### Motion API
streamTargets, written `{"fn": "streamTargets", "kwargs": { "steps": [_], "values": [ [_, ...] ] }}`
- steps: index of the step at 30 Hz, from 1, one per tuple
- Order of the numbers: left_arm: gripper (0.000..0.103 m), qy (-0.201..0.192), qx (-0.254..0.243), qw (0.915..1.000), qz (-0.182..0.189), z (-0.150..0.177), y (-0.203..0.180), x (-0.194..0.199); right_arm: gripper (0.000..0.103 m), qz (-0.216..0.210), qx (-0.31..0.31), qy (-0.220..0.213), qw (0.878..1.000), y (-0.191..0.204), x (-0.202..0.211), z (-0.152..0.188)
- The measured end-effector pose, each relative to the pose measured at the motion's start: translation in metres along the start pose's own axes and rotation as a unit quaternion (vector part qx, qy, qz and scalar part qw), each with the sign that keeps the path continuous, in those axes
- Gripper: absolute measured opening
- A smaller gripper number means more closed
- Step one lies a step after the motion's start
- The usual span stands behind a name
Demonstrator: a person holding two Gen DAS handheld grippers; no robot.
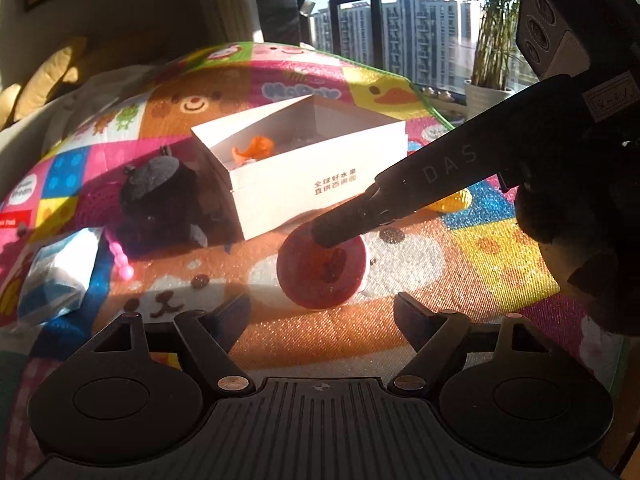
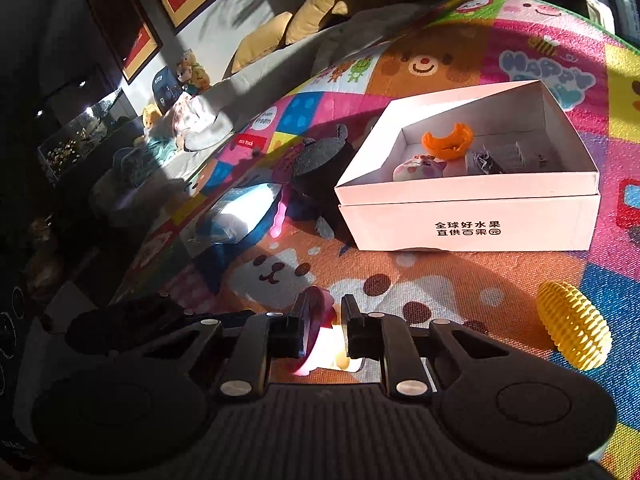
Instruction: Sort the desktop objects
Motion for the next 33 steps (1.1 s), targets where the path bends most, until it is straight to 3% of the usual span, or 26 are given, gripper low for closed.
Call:
{"fn": "streamTargets", "kwargs": {
  "steps": [7,9,11,13,14,18,21,23,27,28,29,33],
  "values": [
    [0.083,-0.011,-0.013,0.9998,0.006,-0.015,-0.007,-0.017,0.018,0.019,-0.046,-0.009,0.999,-0.038,0.012,0.006],
    [0.083,-0.01,-0.014,0.9999,0.002,-0.016,-0.007,-0.025,0.031,0.038,-0.046,-0.034,0.998,-0.047,0.026,0.004],
    [0.083,-0.009,-0.008,0.9999,0.0,-0.015,-0.006,-0.031,0.072,0.084,-0.032,-0.07,0.993,-0.057,0.043,0.003],
    [0.086,-0.008,-0.003,1.0,-0.002,-0.015,-0.006,-0.036,0.094,0.128,-0.007,-0.085,0.988,-0.067,0.056,0.011],
    [0.087,-0.008,0.0,1.0,-0.003,-0.015,-0.005,-0.039,0.098,0.136,-0.001,-0.083,0.987,-0.069,0.058,0.016],
    [0.087,-0.013,0.022,0.9997,0.0,-0.018,-0.003,-0.05,0.097,0.183,0.005,-0.065,0.981,-0.091,0.057,0.033],
    [0.088,-0.013,0.031,0.9994,-0.005,-0.02,-0.002,-0.054,0.077,0.233,0.058,-0.083,0.967,-0.096,0.052,0.027],
    [0.094,-0.014,0.031,0.9994,-0.003,-0.02,-0.004,-0.05,0.06,0.24,0.091,-0.086,0.963,-0.094,0.043,0.022],
    [0.097,-0.019,0.021,0.9996,-0.006,-0.015,-0.006,-0.035,0.047,0.269,0.14,-0.067,0.951,-0.096,0.014,0.017],
    [0.098,-0.019,0.022,0.9995,-0.009,-0.012,-0.005,-0.031,0.036,0.273,0.144,-0.061,0.949,-0.097,0.01,0.018],
    [0.1,-0.019,0.024,0.9994,-0.013,-0.009,-0.002,-0.028,0.031,0.269,0.143,-0.053,0.951,-0.096,0.007,0.019],
    [0.102,-0.014,0.055,0.998,-0.027,0.004,0.012,-0.022,0.03,0.213,0.15,-0.041,0.965,-0.076,0.019,0.034]
  ]
}}
Point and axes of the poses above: each gripper's, at about its wrist camera, not at the fingertips, and x roughly against the way its jaws point, y to its left, z to its underside, the point moved 10 cm from there along -x, roughly the way its jaws point, and after that the axes turned 11 degrees about z, right-handed, at the moved point
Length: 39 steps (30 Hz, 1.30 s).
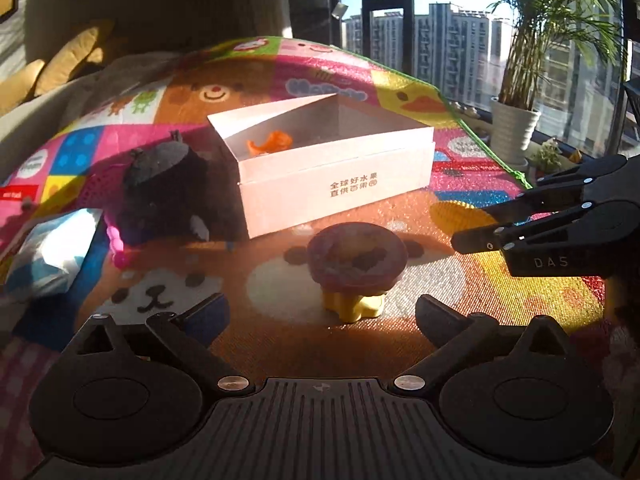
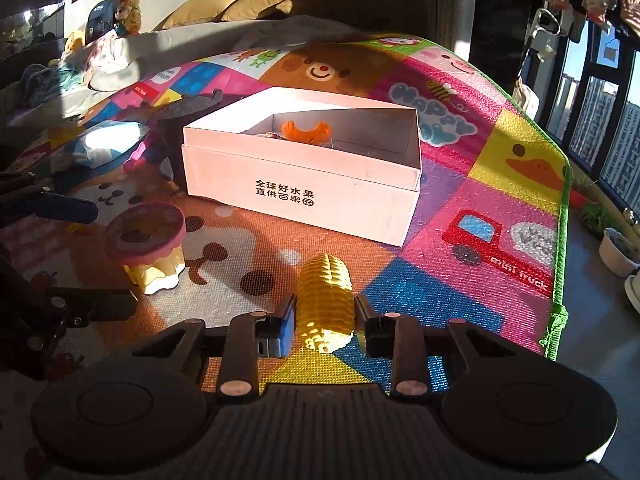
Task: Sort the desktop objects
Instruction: 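Grasp the yellow corn with the right tool while the left tool holds the disc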
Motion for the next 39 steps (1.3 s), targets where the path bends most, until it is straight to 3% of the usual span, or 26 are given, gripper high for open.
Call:
{"fn": "streamTargets", "kwargs": {
  "steps": [3,7,10,15,19,23,27,32,36,38,39],
  "values": [
    [0.103,-0.002,0.034,0.9994,-0.003,0.002,0.012,0.001,0.03,-0.051,0.012,0.014,0.999,0.016,0.022,0.012],
    [0.103,-0.004,0.05,0.9987,-0.007,0.003,0.017,0.002,0.033,-0.049,0.039,0.021,0.998,0.018,0.037,0.028],
    [0.103,-0.005,0.05,0.9987,-0.009,0.004,0.017,0.003,0.056,-0.008,0.038,0.016,0.999,0.001,0.035,0.03],
    [0.103,-0.002,0.053,0.9985,-0.01,0.006,0.018,0.002,0.081,0.043,0.039,0.007,0.998,-0.02,0.025,0.03],
    [0.103,0.004,0.056,0.9984,-0.011,0.007,0.018,0.0,0.103,0.035,-0.007,0.026,0.999,-0.024,0.016,0.032],
    [0.103,0.01,0.062,0.998,-0.013,0.009,0.02,-0.002,0.103,0.003,-0.046,0.054,0.997,-0.024,0.008,0.036],
    [0.103,0.014,0.05,0.9986,-0.013,0.008,0.016,-0.003,0.103,0.0,-0.048,0.053,0.997,-0.024,0.008,0.037],
    [0.103,-0.021,0.003,0.9998,0.002,-0.009,-0.005,-0.006,0.103,0.002,-0.053,0.046,0.998,-0.024,0.01,0.037],
    [0.103,-0.031,-0.018,0.9993,-0.008,-0.022,-0.013,-0.017,0.103,0.006,-0.054,0.047,0.997,-0.023,0.01,0.037],
    [0.1,-0.03,-0.019,0.9993,-0.01,-0.025,-0.014,-0.022,0.103,0.006,-0.05,0.048,0.998,-0.023,0.01,0.037],
    [0.09,-0.029,-0.019,0.9993,-0.01,-0.025,-0.015,-0.023,0.103,0.006,-0.047,0.049,0.998,-0.023,0.01,0.037]
  ]
}}
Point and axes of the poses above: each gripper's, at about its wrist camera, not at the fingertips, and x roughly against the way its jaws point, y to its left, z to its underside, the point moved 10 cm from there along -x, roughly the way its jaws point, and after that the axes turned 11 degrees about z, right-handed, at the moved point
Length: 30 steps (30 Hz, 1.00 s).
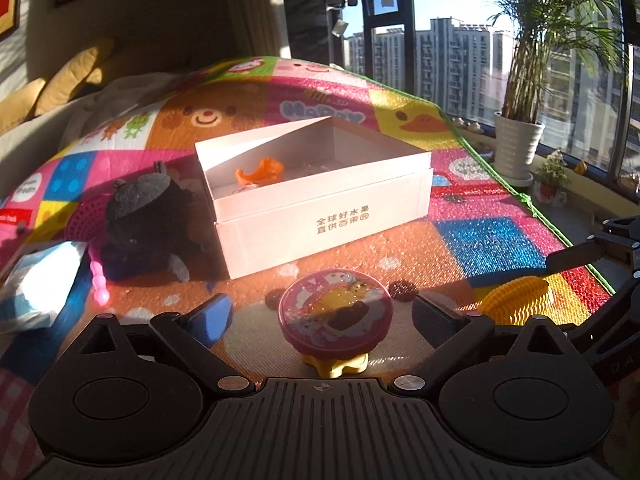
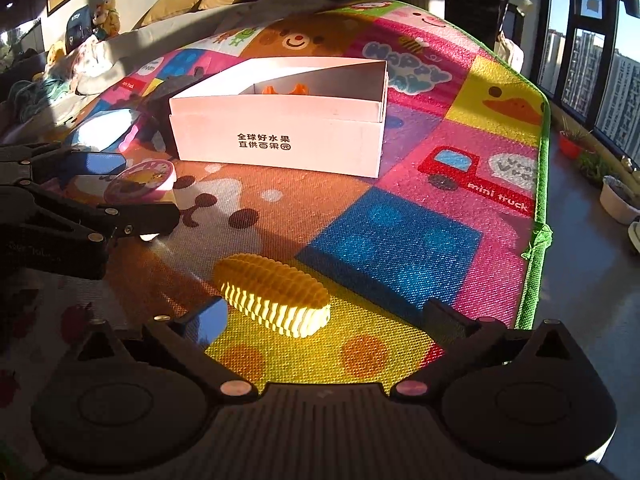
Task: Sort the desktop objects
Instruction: 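Grasp the yellow corn with the right tool while the left tool holds the disc, then carry the corn and disc into the white box and open both tools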
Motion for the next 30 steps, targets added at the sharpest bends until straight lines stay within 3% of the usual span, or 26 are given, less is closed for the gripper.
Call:
{"fn": "streamTargets", "kwargs": {
  "steps": [1,4,6,10,13,17,18,20,24,26,30],
  "values": [
    [0.075,0.003,0.002,1.0,0.002,0.0,0.0,-0.001,0.103,-0.001,0.001,0.0,1.0,0.0,0.0,0.0],
    [0.07,0.002,0.007,0.9999,0.008,-0.001,0.001,-0.001,0.103,-0.004,0.004,0.002,1.0,0.001,0.001,0.0],
    [0.061,0.001,0.0,0.9999,0.011,-0.002,0.001,0.003,0.103,-0.011,-0.004,0.013,1.0,0.003,0.005,0.0],
    [0.061,-0.005,-0.003,0.9999,0.013,0.002,0.003,0.021,0.103,-0.018,-0.031,-0.004,0.999,0.017,0.024,-0.004],
    [0.061,-0.002,0.007,0.9999,0.008,0.012,0.009,0.036,0.103,0.014,-0.049,-0.029,0.998,0.029,0.033,-0.012],
    [0.062,-0.002,0.025,0.9997,-0.002,0.023,0.019,0.05,0.102,0.062,-0.09,-0.018,0.994,0.034,0.024,-0.017],
    [0.062,-0.005,0.028,0.9996,-0.007,0.025,0.022,0.054,0.1,0.072,-0.097,-0.011,0.993,0.035,0.018,-0.017],
    [0.062,-0.011,0.032,0.9993,-0.014,0.026,0.027,0.057,0.083,0.074,-0.097,0.009,0.993,0.04,0.01,-0.014],
    [0.063,-0.019,0.044,0.9988,-0.014,0.027,0.034,0.06,0.07,0.09,-0.071,-0.001,0.993,0.048,0.01,-0.014],
    [0.067,-0.019,0.046,0.9987,-0.012,0.028,0.035,0.06,0.067,0.091,-0.068,-0.003,0.994,0.049,0.011,-0.014],
    [0.087,-0.018,0.038,0.9991,-0.004,0.03,0.03,0.06,0.067,0.095,-0.061,-0.005,0.994,0.049,0.014,-0.012]
  ]
}}
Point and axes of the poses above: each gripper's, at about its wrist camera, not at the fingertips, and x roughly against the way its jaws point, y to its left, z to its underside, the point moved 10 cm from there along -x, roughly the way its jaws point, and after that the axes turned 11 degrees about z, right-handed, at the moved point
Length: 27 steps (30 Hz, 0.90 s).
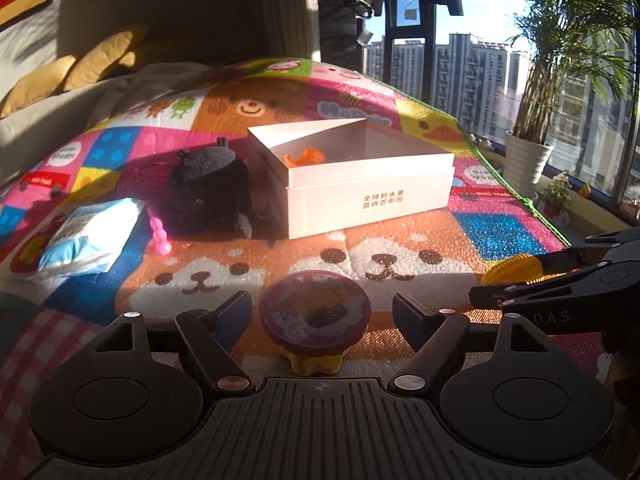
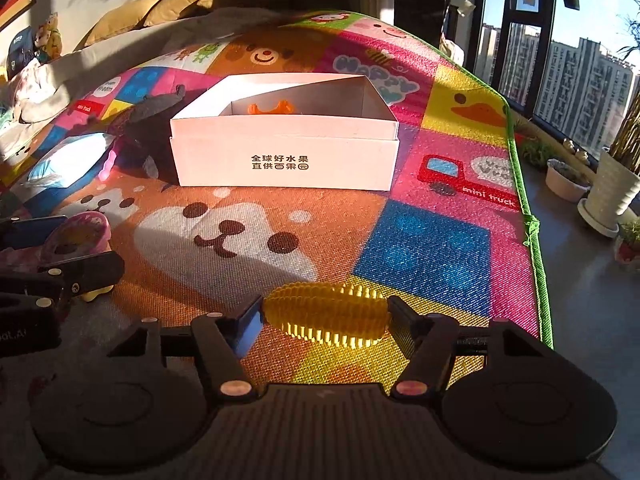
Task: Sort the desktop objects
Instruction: 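Carry the corn and disc into the white box and open both tools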
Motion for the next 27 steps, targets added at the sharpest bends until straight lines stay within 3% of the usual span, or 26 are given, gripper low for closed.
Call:
{"fn": "streamTargets", "kwargs": {
  "steps": [3,6,10,18,22,25,27],
  "values": [
    [0.09,0.003,-0.01,0.9999,-0.003,0.001,-0.002,-0.002,0.067,-0.005,0.003,-0.004,1.0,-0.002,0.004,0.001],
    [0.086,0.009,-0.006,0.9999,-0.013,0.002,0.0,-0.006,0.067,-0.012,0.003,-0.01,1.0,-0.004,0.01,0.001],
    [0.061,0.009,-0.002,0.9995,-0.031,0.001,0.006,-0.007,0.067,-0.02,0.012,-0.02,1.0,-0.005,0.018,0.003],
    [0.061,-0.001,-0.042,0.9988,-0.023,-0.014,-0.014,0.018,0.067,-0.051,0.023,-0.042,0.998,-0.015,0.05,-0.007],
    [0.061,-0.041,-0.099,0.9937,-0.032,-0.06,-0.029,0.03,0.067,-0.048,0.027,-0.103,0.993,-0.028,0.078,-0.048],
    [0.061,-0.073,-0.124,0.9887,-0.043,-0.099,-0.03,0.021,0.067,-0.037,0.015,-0.16,0.986,-0.043,0.089,-0.104],
    [0.061,-0.09,-0.129,0.9865,-0.045,-0.122,-0.026,0.006,0.067,-0.043,0.002,-0.174,0.984,-0.047,0.083,-0.138]
  ]
}}
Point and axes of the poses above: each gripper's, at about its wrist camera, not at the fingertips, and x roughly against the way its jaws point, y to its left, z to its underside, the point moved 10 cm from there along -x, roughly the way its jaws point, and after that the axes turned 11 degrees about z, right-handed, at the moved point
